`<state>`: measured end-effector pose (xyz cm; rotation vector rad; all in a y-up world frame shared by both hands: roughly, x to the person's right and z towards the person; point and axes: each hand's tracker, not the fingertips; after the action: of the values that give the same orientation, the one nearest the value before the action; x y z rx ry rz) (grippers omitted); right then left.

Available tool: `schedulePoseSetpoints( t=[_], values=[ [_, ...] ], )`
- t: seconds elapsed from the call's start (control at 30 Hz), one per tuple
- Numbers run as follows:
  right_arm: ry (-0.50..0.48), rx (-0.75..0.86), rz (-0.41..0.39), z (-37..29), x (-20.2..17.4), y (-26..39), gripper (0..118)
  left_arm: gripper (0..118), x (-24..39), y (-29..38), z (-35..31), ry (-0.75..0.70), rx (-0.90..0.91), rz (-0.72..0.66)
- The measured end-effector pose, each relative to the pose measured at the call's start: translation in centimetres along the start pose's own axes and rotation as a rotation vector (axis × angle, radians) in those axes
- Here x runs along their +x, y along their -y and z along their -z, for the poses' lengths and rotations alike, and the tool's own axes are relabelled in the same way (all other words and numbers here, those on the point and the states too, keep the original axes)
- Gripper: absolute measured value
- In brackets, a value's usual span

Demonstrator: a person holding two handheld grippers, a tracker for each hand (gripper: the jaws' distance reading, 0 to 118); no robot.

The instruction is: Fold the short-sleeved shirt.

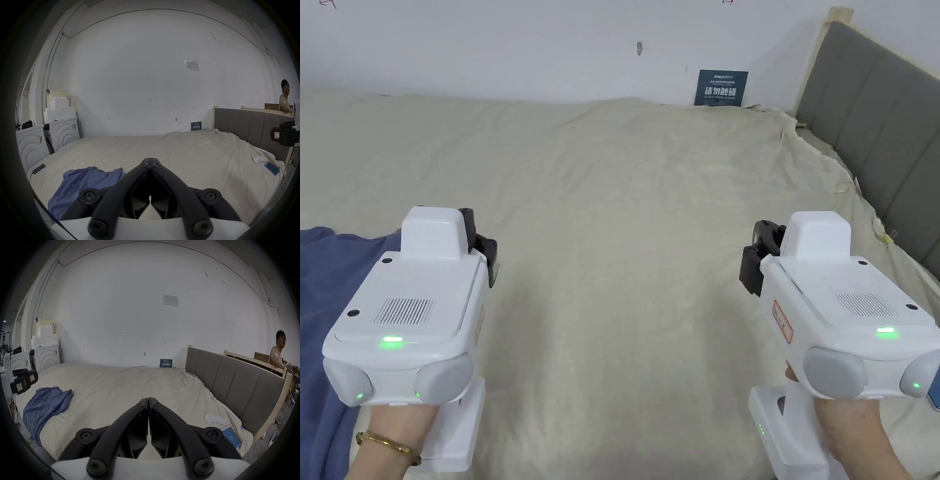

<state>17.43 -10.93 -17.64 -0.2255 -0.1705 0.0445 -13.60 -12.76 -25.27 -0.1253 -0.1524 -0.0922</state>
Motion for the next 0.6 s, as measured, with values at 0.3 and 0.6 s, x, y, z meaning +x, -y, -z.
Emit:
schedulePoseSetpoints(
  t=[0.3, 0.6],
  values=[
    [-0.006, -0.005, -0.007, 0.0, -0.1, -0.1, 0, 0, 0.0, -0.1, -0.2, -0.001, 0.001, -0.004],
    [-0.116, 0.006, -0.024, 1.7, -4.0, -0.8, 0, 0, -3.9, 0.5, -2.1, -0.1, -0.003, -0.023]
  ],
)
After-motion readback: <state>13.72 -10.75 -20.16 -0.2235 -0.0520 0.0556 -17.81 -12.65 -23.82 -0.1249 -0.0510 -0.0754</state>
